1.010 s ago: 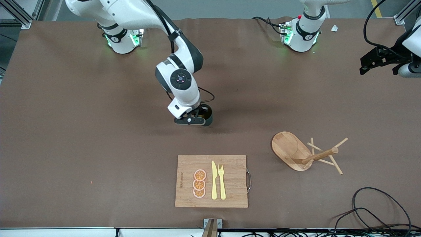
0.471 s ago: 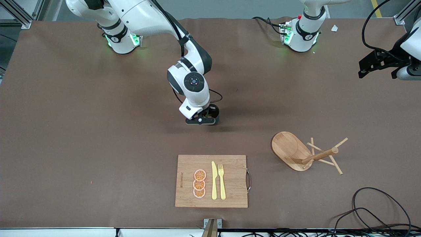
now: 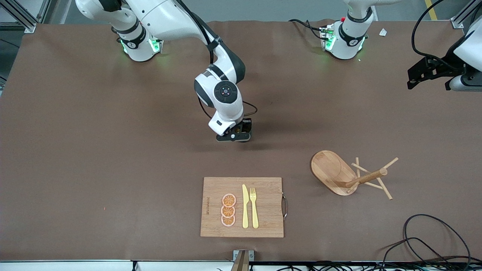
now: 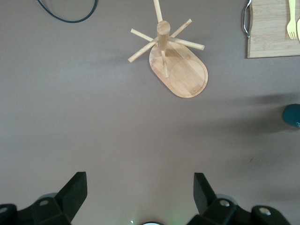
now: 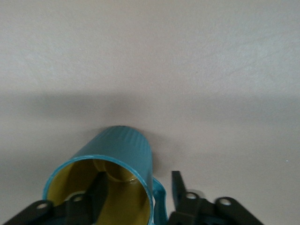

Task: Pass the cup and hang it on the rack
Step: 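Lift the mug and carry it toward the table middle, then set the mug down while the left gripper reaches toward it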

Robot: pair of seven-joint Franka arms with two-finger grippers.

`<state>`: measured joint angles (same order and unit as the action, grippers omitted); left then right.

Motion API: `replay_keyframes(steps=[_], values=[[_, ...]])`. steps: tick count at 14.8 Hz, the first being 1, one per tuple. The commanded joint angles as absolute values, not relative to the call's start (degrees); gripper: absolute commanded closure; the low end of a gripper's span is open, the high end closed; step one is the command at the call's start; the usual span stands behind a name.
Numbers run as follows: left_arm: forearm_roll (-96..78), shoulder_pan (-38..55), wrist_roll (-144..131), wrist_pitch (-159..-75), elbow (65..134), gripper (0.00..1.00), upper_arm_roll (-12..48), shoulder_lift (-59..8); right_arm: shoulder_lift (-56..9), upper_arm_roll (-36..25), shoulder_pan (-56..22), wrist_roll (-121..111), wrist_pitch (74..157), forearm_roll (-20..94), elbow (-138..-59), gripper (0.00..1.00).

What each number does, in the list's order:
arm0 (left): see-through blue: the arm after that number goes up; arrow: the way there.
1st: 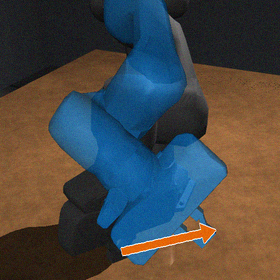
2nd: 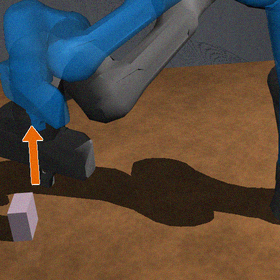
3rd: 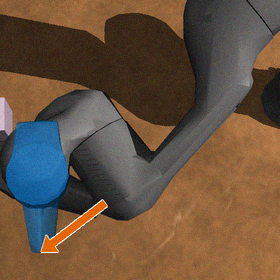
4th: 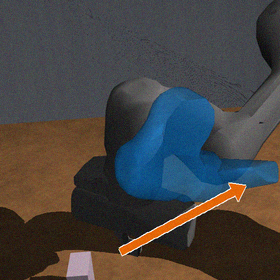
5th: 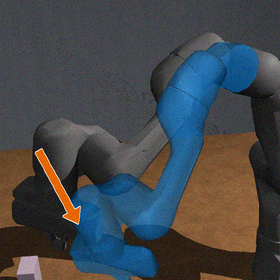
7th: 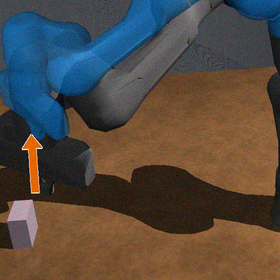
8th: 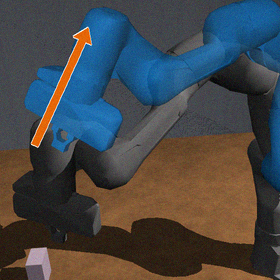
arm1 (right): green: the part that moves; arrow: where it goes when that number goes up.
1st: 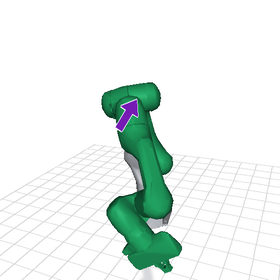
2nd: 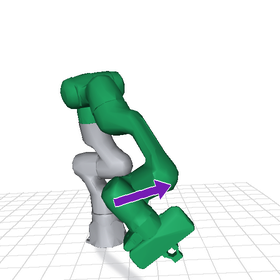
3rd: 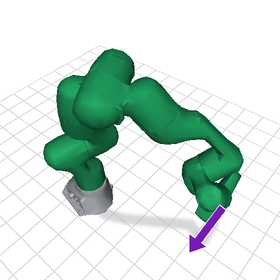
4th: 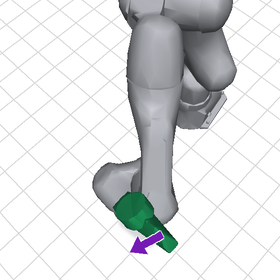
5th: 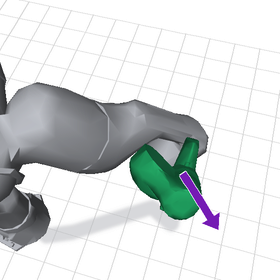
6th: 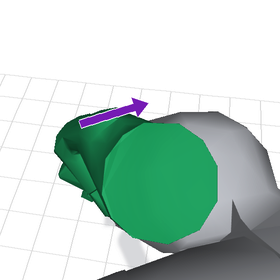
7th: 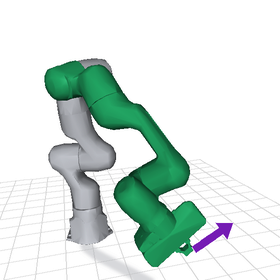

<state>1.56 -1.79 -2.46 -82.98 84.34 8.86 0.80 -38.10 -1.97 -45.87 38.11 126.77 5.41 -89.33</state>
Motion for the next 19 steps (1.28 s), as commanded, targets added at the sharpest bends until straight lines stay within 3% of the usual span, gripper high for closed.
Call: replay_keyframes(steps=[1, 6, 10, 15, 19], values=[[2.29, -1.32, -2.9, -83.14, 83.76, 0.0, 9.4, 0.7, -36.57, -2.55, -45.01, 36.31, 119.65, 5.36, -86.06, 0.0], [3.07, -0.35, -15.61, -83.23, 83.76, 0.0, 16.76, -1.31, -28.93, -2.72, -36.58, 25.4, 106.38, 5.71, -85.43, 0.0], [7.11, 2.54, -28.88, -84.37, 83.67, 0.0, 23.46, -5.0, -25.06, -2.72, -24.47, 24.35, 99.24, 5.1, -85.43, 0.0], [12.9, 14.91, -45.58, -86.66, 82.79, 0.0, 24.08, -11.06, -20.58, -2.81, -10.05, 6.35, 96.15, 4.75, -85.69, 0.0], [22.65, 27.74, -61.93, -86.75, 79.55, 0.0, 23.99, -20.71, -14.96, -2.81, -5.28, 1.23, 91.85, -2.36, -88.32, 0.0]])
